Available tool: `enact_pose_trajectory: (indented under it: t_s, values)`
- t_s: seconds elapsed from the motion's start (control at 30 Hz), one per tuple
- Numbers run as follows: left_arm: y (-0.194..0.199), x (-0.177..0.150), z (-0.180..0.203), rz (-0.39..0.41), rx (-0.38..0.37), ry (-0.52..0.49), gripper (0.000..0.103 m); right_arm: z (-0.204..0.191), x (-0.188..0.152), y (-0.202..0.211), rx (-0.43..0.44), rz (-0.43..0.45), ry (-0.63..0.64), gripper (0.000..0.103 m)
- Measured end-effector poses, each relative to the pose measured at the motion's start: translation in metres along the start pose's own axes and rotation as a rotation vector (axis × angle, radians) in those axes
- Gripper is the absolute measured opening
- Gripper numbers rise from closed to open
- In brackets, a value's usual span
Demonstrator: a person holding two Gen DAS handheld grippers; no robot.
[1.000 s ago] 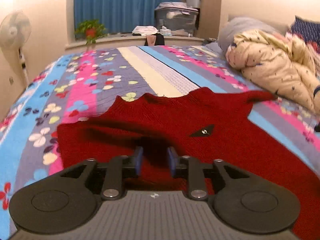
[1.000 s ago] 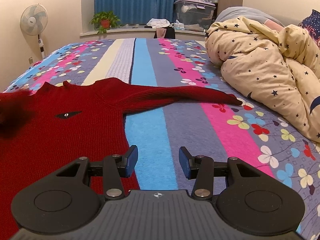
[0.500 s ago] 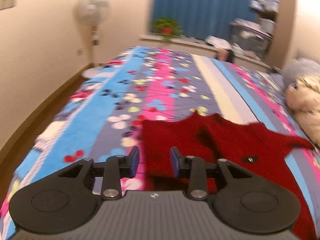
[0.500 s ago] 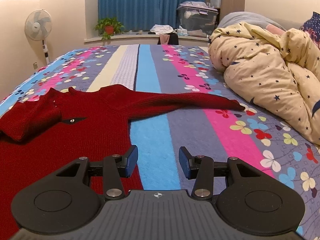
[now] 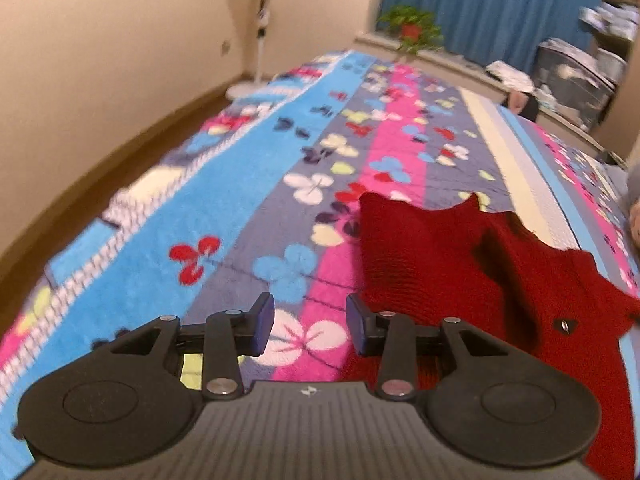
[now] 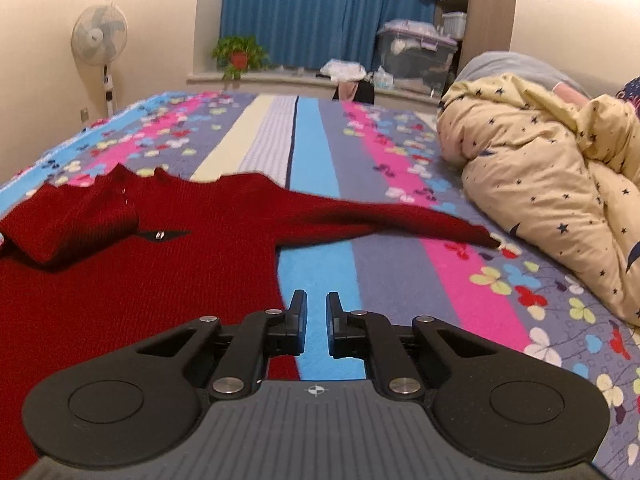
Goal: Fold small clothes
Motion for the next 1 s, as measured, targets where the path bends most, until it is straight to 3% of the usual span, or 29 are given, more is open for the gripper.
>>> enact_pose_trajectory:
  t_s: [0.23, 0.27, 0.33, 0.37, 0.4, 0.53, 0.67, 0.73, 0.77, 0.8, 0.83, 0.87, 0.93, 1.0]
  values:
    - [-0.029, 0.007, -0.003, -0.083, 0.002, 0.124, 0.044, -0.079, 0.068, -0.024, 0.136, 0.047, 0.062, 0.010]
    - [-0.031, 0.007, -0.003, -0.089, 0.001, 0.131, 0.044, -0.092, 0.081, -0.029, 0.161, 0.051, 0.069, 0.014]
    - [-0.035, 0.008, -0.005, -0.106, 0.003, 0.146, 0.044, -0.122, 0.108, -0.045, 0.210, 0.041, 0.089, 0.034]
    - [-0.035, 0.008, -0.006, -0.112, 0.003, 0.154, 0.044, -0.134, 0.120, -0.053, 0.221, 0.040, 0.096, 0.053]
    - [-0.036, 0.008, -0.006, -0.117, 0.001, 0.163, 0.044, -0.148, 0.132, -0.061, 0.226, 0.041, 0.105, 0.064]
    - [-0.034, 0.010, -0.003, -0.131, -0.034, 0.180, 0.044, -0.202, 0.167, -0.099, 0.264, 0.034, 0.160, 0.066]
    - [-0.037, 0.016, -0.008, -0.137, -0.035, 0.203, 0.044, -0.253, 0.185, -0.147, 0.277, -0.065, 0.222, 0.069]
    - [-0.040, 0.020, -0.012, -0.137, -0.029, 0.216, 0.044, -0.277, 0.188, -0.177, 0.227, -0.163, 0.279, 0.066]
    - [-0.040, 0.022, -0.014, -0.134, -0.027, 0.221, 0.044, -0.285, 0.188, -0.189, 0.206, -0.204, 0.309, 0.057]
    - [-0.041, 0.024, -0.016, -0.132, -0.026, 0.227, 0.044, -0.291, 0.190, -0.200, 0.180, -0.235, 0.337, 0.027]
    - [-0.041, 0.026, -0.017, -0.131, -0.026, 0.231, 0.044, -0.295, 0.193, -0.206, 0.160, -0.246, 0.349, 0.013]
    - [-0.041, 0.028, -0.018, -0.129, -0.026, 0.233, 0.044, -0.293, 0.201, -0.208, 0.142, -0.234, 0.337, 0.013]
    - [-0.040, 0.030, -0.020, -0.125, -0.026, 0.232, 0.044, -0.276, 0.225, -0.194, 0.109, -0.111, 0.213, 0.012]
    - [-0.039, 0.032, -0.020, -0.120, -0.027, 0.232, 0.044, -0.237, 0.243, -0.162, 0.072, 0.080, -0.014, 0.012]
Point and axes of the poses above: each gripper's, at about its wrist camera, not at the fingertips, and y roughly against the way its jaws point, z to its right, x to its top, the point moved 3 cm from there along -y, roughly the way its jaws point, and after that the axes turned 15 degrees about y, right-handed, at the moved point
